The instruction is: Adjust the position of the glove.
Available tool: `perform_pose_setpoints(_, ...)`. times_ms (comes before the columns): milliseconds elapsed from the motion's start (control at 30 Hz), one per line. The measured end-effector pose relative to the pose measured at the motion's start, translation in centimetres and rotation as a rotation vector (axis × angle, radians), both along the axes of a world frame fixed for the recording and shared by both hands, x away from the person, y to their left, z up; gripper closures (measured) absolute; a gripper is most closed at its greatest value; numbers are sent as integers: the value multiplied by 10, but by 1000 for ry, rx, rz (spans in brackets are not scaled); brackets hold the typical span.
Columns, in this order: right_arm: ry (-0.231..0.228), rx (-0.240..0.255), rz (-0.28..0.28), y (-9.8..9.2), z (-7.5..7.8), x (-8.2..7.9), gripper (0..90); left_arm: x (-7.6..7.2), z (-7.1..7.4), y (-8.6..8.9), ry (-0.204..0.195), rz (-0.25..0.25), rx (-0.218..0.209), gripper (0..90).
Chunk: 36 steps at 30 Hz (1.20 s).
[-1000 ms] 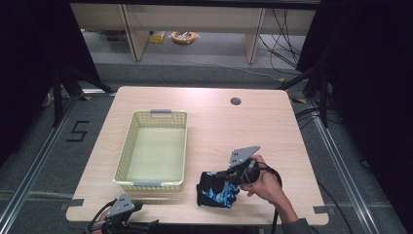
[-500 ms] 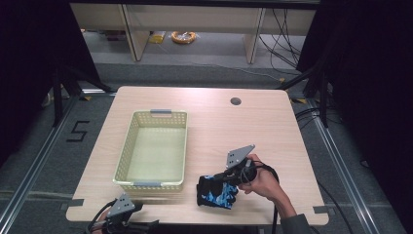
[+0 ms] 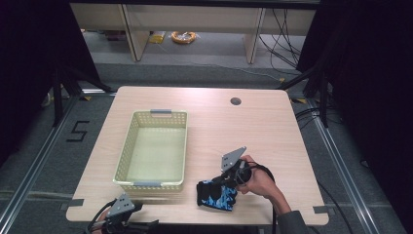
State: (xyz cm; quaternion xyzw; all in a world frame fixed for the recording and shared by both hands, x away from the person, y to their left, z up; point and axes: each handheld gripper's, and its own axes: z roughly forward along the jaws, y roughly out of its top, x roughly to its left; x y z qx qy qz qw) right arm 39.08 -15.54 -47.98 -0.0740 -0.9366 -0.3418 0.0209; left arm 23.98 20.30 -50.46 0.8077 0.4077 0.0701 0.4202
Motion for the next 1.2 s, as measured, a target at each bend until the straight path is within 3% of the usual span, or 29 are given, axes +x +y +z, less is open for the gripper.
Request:
perform_pose_setpoints(33,-11,4,27,1,-2,2,846,0,0,-1,-9,10,-4,157)
perform_pose_setpoints(133,1,-11,-7,2,-6,2,825,0,0,-1,2,13,-14,158)
perform_pose_setpoints(167,-7,-2,15,2,-7,3,812,0,-1,-2,-8,21,-19,158)
perform_pose_setpoints(200,-9,-18,-10,2,-7,2,801,0,0,0,1,-1,11,157)
perform_pose_setpoints(267,-21,-16,7,4,-8,3,770,-1,-1,-2,-10,15,-21,158)
perform_pose_setpoints(333,-31,-19,-15,4,-7,2,724,0,-1,-2,-9,15,-11,158)
perform_pose_setpoints(400,-35,-24,-64,3,-3,0,642,1,0,0,-8,3,20,158)
perform_pose_setpoints(433,-26,-21,-103,2,-1,-2,621,-1,-1,-2,-7,19,-20,158)
perform_pose_setpoints(500,-28,4,-163,-2,5,-4,538,-1,-1,-2,-7,18,-21,158)
perform_pose_setpoints(533,-24,9,-221,-5,8,-6,525,0,0,-1,-8,12,4,159)
perform_pose_setpoints(567,-13,18,-272,-8,12,-9,525,-1,1,-1,4,3,-16,160)
perform_pose_setpoints(600,-17,30,-282,-11,13,-12,512,-1,0,-2,0,6,-18,163)
perform_pose_setpoints(667,-24,52,-276,-14,13,-16,488,-1,0,-2,-3,2,-14,167)
perform_pose_setpoints(800,-24,18,-251,-11,8,-20,486,-1,1,-1,1,-7,-7,167)
perform_pose_setpoints(867,-27,-1,-253,-9,6,-21,476,-1,0,-2,-3,5,-22,169)
perform_pose_setpoints(967,-28,17,-261,-11,9,-25,472,-2,0,-2,-7,14,-20,169)
perform_pose_setpoints(1000,-31,22,-276,-13,11,-26,471,-1,1,1,-6,-7,12,169)
perform_pose_setpoints(1200,3,104,-506,-31,18,-45,454,-1,1,-2,-4,12,-28,169)
